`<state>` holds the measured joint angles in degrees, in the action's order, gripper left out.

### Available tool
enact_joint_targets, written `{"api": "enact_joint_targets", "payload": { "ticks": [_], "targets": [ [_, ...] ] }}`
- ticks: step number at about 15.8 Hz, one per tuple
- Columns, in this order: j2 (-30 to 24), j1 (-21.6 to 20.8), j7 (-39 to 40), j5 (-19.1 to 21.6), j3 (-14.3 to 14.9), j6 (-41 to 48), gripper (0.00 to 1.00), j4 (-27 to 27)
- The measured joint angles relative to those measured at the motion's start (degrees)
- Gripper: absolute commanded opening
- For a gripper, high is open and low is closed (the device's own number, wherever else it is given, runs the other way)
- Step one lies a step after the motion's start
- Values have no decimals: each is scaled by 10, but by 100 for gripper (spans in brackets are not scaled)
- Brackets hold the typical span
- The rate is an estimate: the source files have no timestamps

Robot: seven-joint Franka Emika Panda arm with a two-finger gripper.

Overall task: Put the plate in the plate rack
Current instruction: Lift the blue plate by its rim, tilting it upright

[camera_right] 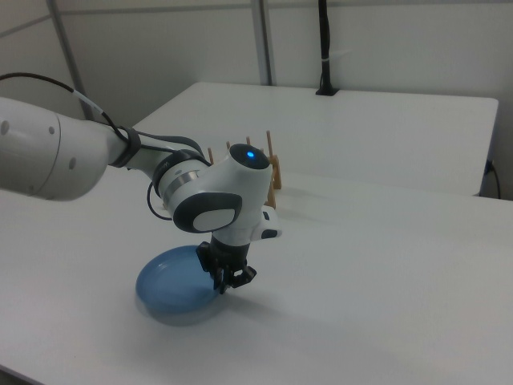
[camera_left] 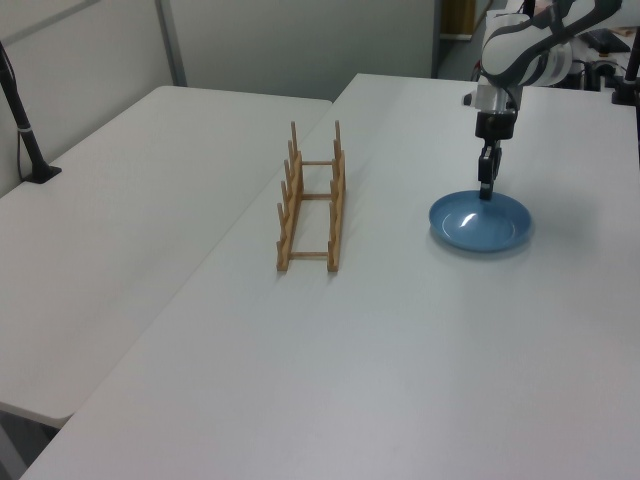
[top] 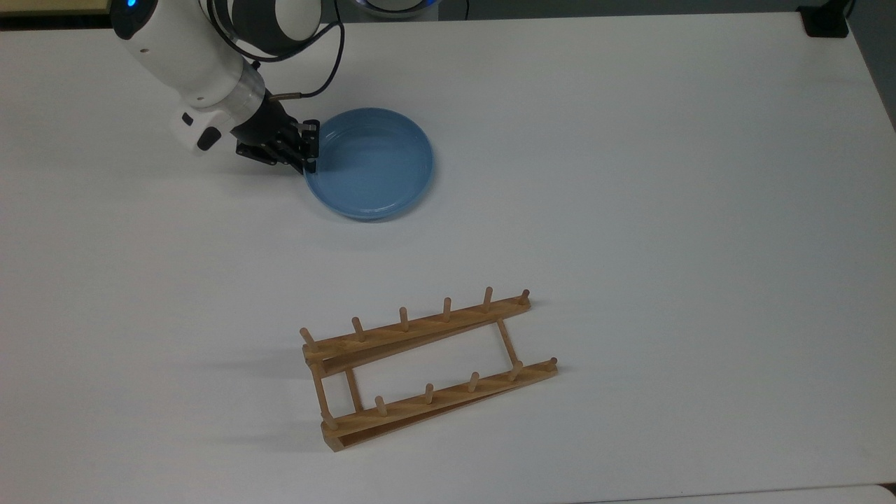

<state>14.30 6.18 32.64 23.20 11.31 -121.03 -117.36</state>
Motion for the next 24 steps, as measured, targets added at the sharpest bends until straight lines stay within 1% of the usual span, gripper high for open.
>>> {"api": "enact_joint_targets", "payload": {
  "ticks": [4, 7, 11, 15, 16, 19, 22, 24],
  "targets": [
    [0, -3, 1, 0, 0, -9, 0, 3],
    [-1, -3, 1, 0, 0, -7, 0, 23],
    [-8, -3, -14, 0, 0, 36, 0, 86],
    [-20, -8, -50, -1, -3, 71, 0, 183],
    [-23, -13, -52, -9, -3, 76, 0, 210],
    [-31, -30, -65, -67, -6, 82, 0, 289],
    [-36, -41, -66, -111, -7, 83, 0, 345],
    [-36, -53, -64, -143, -7, 83, 0, 373]
  ]
}}
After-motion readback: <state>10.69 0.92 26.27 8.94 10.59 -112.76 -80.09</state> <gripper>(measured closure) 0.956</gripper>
